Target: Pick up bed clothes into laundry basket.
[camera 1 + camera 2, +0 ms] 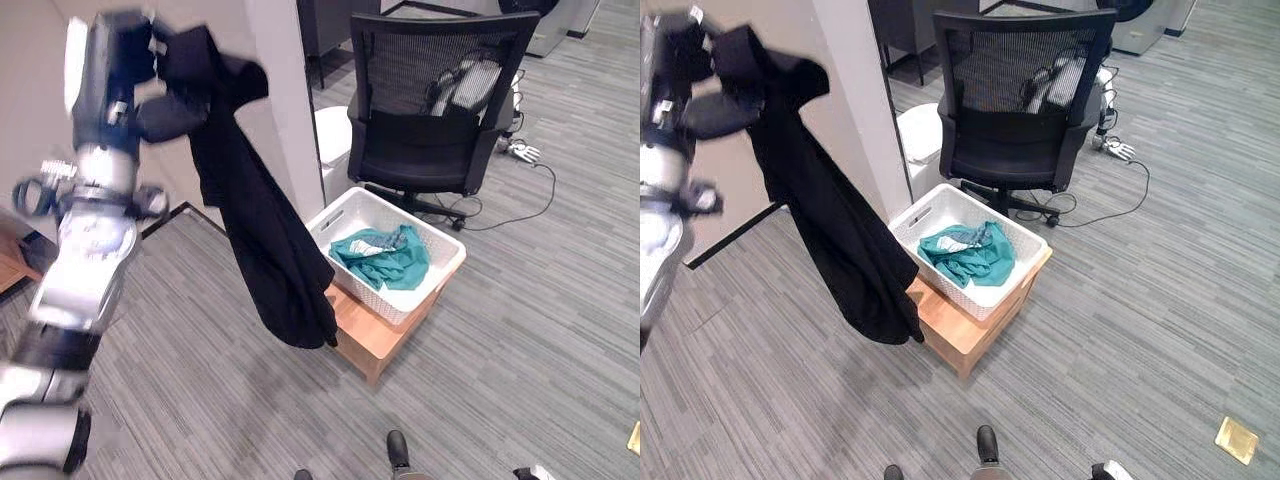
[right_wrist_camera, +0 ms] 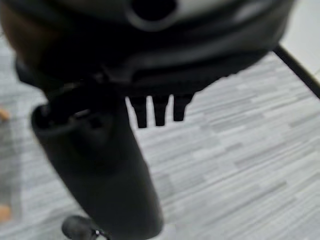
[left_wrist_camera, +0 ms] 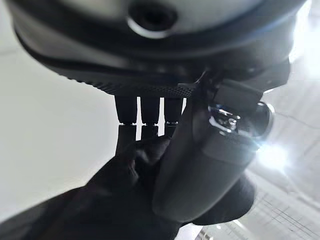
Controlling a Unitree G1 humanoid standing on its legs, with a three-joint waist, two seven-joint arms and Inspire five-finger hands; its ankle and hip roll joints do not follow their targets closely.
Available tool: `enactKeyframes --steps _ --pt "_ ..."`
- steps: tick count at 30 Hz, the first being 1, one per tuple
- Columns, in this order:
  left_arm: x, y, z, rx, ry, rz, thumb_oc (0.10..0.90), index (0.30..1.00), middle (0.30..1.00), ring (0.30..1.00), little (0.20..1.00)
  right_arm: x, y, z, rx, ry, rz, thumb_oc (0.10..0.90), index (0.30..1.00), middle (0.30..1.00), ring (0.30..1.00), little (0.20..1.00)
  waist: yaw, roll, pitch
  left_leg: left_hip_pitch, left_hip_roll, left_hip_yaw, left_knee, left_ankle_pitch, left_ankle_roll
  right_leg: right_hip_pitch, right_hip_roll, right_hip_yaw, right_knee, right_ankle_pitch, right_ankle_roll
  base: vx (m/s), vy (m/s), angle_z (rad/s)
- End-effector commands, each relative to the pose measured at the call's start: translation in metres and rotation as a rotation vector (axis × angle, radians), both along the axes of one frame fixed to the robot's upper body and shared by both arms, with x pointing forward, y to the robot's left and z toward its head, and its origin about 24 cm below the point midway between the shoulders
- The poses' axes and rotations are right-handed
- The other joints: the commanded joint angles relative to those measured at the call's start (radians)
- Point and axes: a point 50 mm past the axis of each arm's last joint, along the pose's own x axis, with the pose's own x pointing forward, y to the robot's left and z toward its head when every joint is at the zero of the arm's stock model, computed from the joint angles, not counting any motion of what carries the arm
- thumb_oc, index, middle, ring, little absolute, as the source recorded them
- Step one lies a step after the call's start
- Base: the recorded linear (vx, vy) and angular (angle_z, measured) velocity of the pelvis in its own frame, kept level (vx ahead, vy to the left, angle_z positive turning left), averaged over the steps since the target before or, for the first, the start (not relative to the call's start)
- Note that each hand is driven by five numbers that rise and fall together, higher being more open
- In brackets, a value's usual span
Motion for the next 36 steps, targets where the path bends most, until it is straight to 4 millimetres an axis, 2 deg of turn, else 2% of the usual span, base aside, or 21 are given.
enactKeyframes --steps 1,5,8,13,14,17,18,19,22,24,25,28,31,34,36 --pt "-0.011 -0.015 0.092 -0.099 -0.264 -0.038 0.4 0.3 0.3 0.3 0.3 0.0 0.001 0.0 -0.023 0.031 0.006 0.8 0.9 0.9 0.9 0.9 -0.045 -0.037 -0.062 -0.048 0.03 -0.063 0.0 0.004 -0.072 0.023 -0.042 -0.011 0.014 -0.097 0.084 -0.06 -0.019 -0.07" --pt "-0.005 -0.026 0.1 -0.117 -0.259 -0.068 0.4 0.3 0.3 0.3 0.3 0.005 0.013 -0.005 0.02 0.025 0.024 0.8 0.9 0.9 0.9 0.9 -0.058 -0.034 -0.068 -0.045 0.036 -0.051 0.0 0.0 -0.073 0.021 -0.035 -0.001 0.014 -0.099 0.085 0.0 -0.021 -0.26" --pt "0.0 -0.032 0.108 -0.089 -0.242 -0.034 0.4 0.3 0.3 0.3 0.3 0.009 0.014 -0.004 0.024 0.019 0.037 0.8 0.9 0.9 0.9 0.9 -0.066 -0.033 -0.071 -0.042 0.039 -0.046 0.0 0.0 -0.074 0.02 -0.029 0.008 0.014 -0.097 0.083 0.01 -0.035 -0.26" --pt "0.004 -0.032 0.113 -0.07 -0.224 0.001 0.4 0.3 0.3 0.3 0.3 0.008 0.02 -0.007 0.049 -0.005 0.037 0.8 0.9 0.9 0.9 0.9 -0.087 -0.028 -0.071 -0.045 0.042 -0.04 0.0 0.003 -0.078 0.017 -0.028 0.012 0.014 -0.097 0.085 0.01 -0.034 -0.11" --pt "0.004 -0.03 0.119 -0.045 -0.234 0.044 0.4 0.3 0.3 0.3 0.3 0.011 0.021 -0.006 0.049 -0.013 0.034 0.8 0.9 0.9 0.9 0.9 -0.101 -0.016 -0.071 -0.052 0.043 -0.035 0.0 0.008 -0.081 0.007 -0.031 0.01 0.014 -0.093 0.087 0.02 -0.044 -0.13" --pt "0.004 -0.03 0.124 -0.034 -0.235 0.063 0.4 0.3 0.3 0.3 0.3 0.014 0.023 -0.006 0.061 -0.024 0.039 0.8 0.9 0.9 0.9 0.9 -0.105 -0.012 -0.074 -0.058 0.046 -0.029 0.0 0.01 -0.085 -0.003 -0.031 0.011 0.014 -0.09 0.089 0.02 -0.026 -0.03" --pt "-0.003 -0.027 0.134 -0.04 -0.272 0.069 0.4 0.3 0.3 0.3 0.3 0.018 0.024 -0.006 0.072 -0.045 0.027 0.8 0.9 0.9 0.9 0.9 -0.11 -0.008 -0.077 -0.062 0.049 -0.024 0.0 0.012 -0.089 -0.011 -0.031 0.012 0.014 -0.086 0.09 0.04 -0.033 -0.02" --pt "-0.003 -0.027 0.135 -0.039 -0.273 0.07 0.4 0.3 0.3 0.3 0.3 0.019 0.024 -0.006 0.072 -0.046 0.028 0.8 0.9 0.9 0.9 0.9 -0.11 -0.008 -0.076 -0.063 0.049 -0.024 0.0 0.012 -0.089 -0.012 -0.031 0.013 0.014 -0.086 0.09 0.05 -0.034 -0.02" --pt "-0.011 -0.017 0.149 -0.007 -0.301 0.129 0.4 0.3 0.3 0.3 0.3 0.016 0.025 -0.006 0.094 -0.064 0.004 0.8 0.9 0.9 0.9 0.9 -0.117 -0.004 -0.085 -0.068 0.055 -0.018 0.0 0.015 -0.095 -0.016 -0.029 0.012 0.014 -0.087 0.09 0.05 -0.047 -0.06" --pt "-0.018 -0.002 0.163 -0.007 -0.316 0.211 0.4 0.3 0.3 0.3 0.3 0.015 0.026 -0.007 0.114 -0.087 -0.017 0.8 0.9 0.9 0.9 0.9 -0.126 0.002 -0.089 -0.076 0.065 -0.013 0.0 0.027 -0.106 -0.018 -0.026 0.008 0.014 -0.089 0.089 0.07 -0.069 -0.03" --pt "-0.018 -0.002 0.163 -0.006 -0.317 0.211 0.4 0.3 0.3 0.3 0.3 0.016 0.027 -0.007 0.115 -0.088 -0.016 0.8 0.9 0.9 0.9 0.9 -0.128 0.002 -0.089 -0.077 0.066 -0.014 0.0 0.027 -0.106 -0.019 -0.025 0.007 0.014 -0.089 0.089 0.04 -0.062 -0.01" --pt "-0.026 0.025 0.176 0.018 -0.297 0.358 0.4 0.3 0.3 0.3 0.3 0.007 0.033 -0.011 0.146 -0.087 -0.031 0.8 0.9 0.9 0.9 0.9 -0.143 0.021 -0.095 -0.091 0.078 -0.001 0.0 0.042 -0.122 -0.027 -0.025 -0.006 0.014 -0.091 0.089 0.09 -0.099 0.0" --pt "-0.04 0.03 0.191 0.062 -0.339 0.423 0.4 0.3 0.3 0.3 0.3 0.007 0.035 -0.012 0.149 -0.086 -0.025 0.8 0.9 0.9 0.9 0.9 -0.144 0.039 -0.099 -0.098 0.084 0.005 0.0 0.051 -0.129 -0.036 -0.022 -0.006 0.014 -0.093 0.091 0.06 -0.062 -0.03" --pt "-0.056 0.038 0.208 0.138 -0.383 0.543 0.4 0.3 0.3 0.3 0.3 0.006 0.044 -0.015 0.185 -0.109 -0.032 0.8 0.9 0.9 0.9 0.9 -0.147 0.045 -0.107 -0.11 0.103 0.017 0.0 0.07 -0.139 -0.05 -0.015 0.004 0.014 -0.098 0.094 0.09 -0.077 -0.07" --pt "-0.055 0.038 0.208 0.151 -0.374 0.561 0.4 0.3 0.3 0.3 0.3 0.002 0.045 -0.016 0.19 -0.102 -0.032 0.8 0.9 0.9 0.9 0.9 -0.149 0.046 -0.107 -0.108 0.11 0.021 0.0 0.074 -0.142 -0.051 -0.012 0.004 0.014 -0.101 0.093 0.07 -0.047 -0.16"
